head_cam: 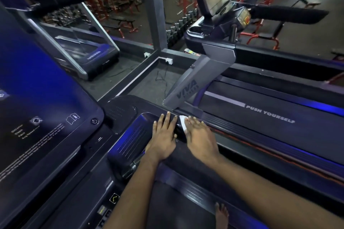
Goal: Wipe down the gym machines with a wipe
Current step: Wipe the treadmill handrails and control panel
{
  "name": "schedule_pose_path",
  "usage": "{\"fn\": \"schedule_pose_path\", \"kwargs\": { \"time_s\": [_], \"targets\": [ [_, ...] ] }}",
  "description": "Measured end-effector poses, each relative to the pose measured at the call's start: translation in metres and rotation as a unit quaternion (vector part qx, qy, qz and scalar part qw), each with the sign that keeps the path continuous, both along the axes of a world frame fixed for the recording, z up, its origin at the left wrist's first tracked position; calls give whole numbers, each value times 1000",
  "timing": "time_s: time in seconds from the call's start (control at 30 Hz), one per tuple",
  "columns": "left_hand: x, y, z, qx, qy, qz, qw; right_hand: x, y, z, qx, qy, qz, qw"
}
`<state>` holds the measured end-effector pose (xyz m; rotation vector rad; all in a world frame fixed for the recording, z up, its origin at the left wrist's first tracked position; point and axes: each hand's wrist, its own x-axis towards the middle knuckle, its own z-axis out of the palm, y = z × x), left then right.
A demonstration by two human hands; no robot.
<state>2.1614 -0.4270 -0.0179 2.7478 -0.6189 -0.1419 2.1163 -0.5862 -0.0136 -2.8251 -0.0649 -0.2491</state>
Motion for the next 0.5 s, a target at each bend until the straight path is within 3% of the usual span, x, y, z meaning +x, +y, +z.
{"fn": "schedule_pose_path", "kwargs": {
  "time_s": [0.1,0.33,0.5],
  "targets": [
    [0,0,0,-1,-2,-5,1000,-12,2,-9,-23,-16,-9,1000],
    [2,0,-1,-6,13,-8,1000,-35,15,-5,-66,26,-135,988],
    [2,-1,-1,-5,15,-16,1000,-15,10,-2,-61,5,-57,997]
  ]
}}
